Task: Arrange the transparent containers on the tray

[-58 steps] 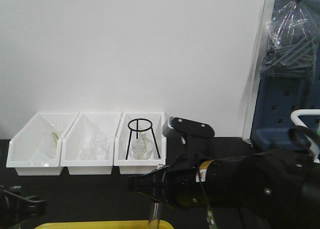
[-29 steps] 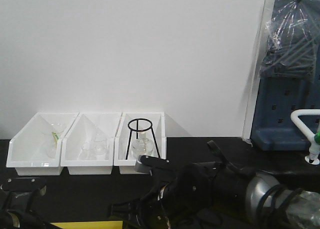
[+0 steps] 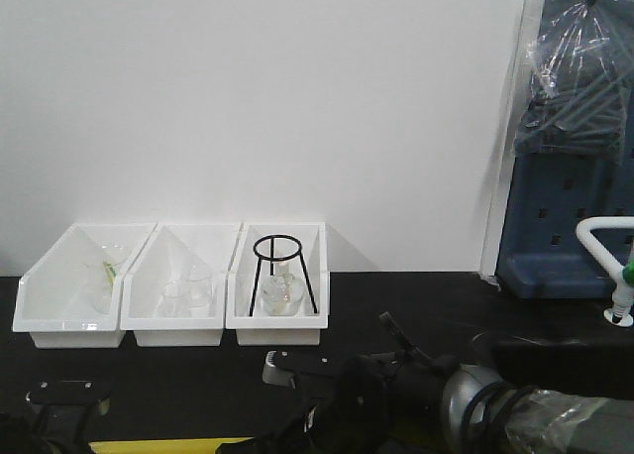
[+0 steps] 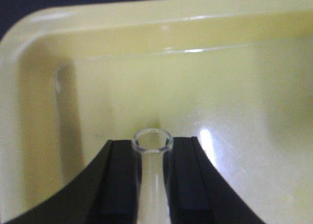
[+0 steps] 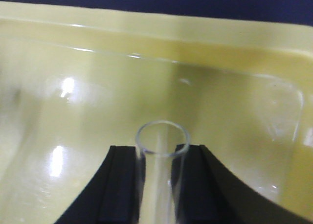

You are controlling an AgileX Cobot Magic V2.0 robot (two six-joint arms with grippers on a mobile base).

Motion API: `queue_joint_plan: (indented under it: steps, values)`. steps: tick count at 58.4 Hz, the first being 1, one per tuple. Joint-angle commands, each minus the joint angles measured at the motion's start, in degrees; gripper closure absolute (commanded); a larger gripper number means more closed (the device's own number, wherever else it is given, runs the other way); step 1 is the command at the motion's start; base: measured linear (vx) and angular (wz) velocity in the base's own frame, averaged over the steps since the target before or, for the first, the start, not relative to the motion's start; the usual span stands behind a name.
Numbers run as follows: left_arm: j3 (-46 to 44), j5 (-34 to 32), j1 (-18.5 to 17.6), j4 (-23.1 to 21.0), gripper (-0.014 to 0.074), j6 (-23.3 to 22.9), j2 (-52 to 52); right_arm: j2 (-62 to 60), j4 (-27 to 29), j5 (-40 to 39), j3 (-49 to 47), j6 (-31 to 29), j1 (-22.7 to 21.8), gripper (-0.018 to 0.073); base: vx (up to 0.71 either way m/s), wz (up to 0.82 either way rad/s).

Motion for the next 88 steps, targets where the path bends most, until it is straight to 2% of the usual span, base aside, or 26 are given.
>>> queue_joint_plan:
  steps: [1, 9, 18, 30, 40, 48, 59, 70, 88]
  values:
    - [-1.6, -1.7, -0.2, -0.3, 0.0490, 0.0, -0.5, -2.2, -0.2, -0.5, -1.8, -0.2, -0.1, 0.0532, 0.00, 0.00]
    - [-1.6, -1.5, -0.2, -0.3, 0.0428, 0.0, 0.8, -1.8, -1.5, 0.2, -1.8, -0.2, -0.1, 0.0504, 0.00, 0.00]
    - [-1.6, -1.8, -0.2, -0.3, 0.0278, 0.1, 1.2, -1.8, -1.6, -0.5, -1.8, -0.1, -0.1, 0.0443, 0.00, 0.00]
    - [-1.6, -1.7, -0.2, -0.3, 0.0113, 0.1, 1.2, -1.8, -1.6, -0.8, -1.8, -0.1, -0.1, 0.0277, 0.00, 0.00]
    - [-1.6, -1.1, -0.2, -0.2, 0.0083, 0.7, 0.9, -1.8, -1.5, -0.6, -1.8, -0.1, -0.1, 0.0120, 0.00, 0.00]
    - [-1.6, -0.6, -0.2, -0.2, 0.0083, 3.3, -1.2, -1.9, -1.5, -0.8, -1.8, -0.1, -0.2, 0.0061, 0.00, 0.00]
    - [-1.6, -1.6, -0.2, -0.1, 0.0084, 4.7, -8.2, -4.7, -2.8, -1.1, -1.8, -0.1, -0.3, 0.0069, 0.00, 0.00]
    - [-1.6, -3.2, -0.2, 1.4, 0.0084, 4.6, -18.9, -11.3, -8.1, -1.0, -1.8, -0.1, -0.3, 0.0132, 0.00, 0.00]
    - [-1.5, -2.6, -0.2, 9.5, 0.0104, 4.6, -40.5, -30.1, -24.9, -4.1, -1.8, -0.1, -0.1, 0.0305, 0.00, 0.00]
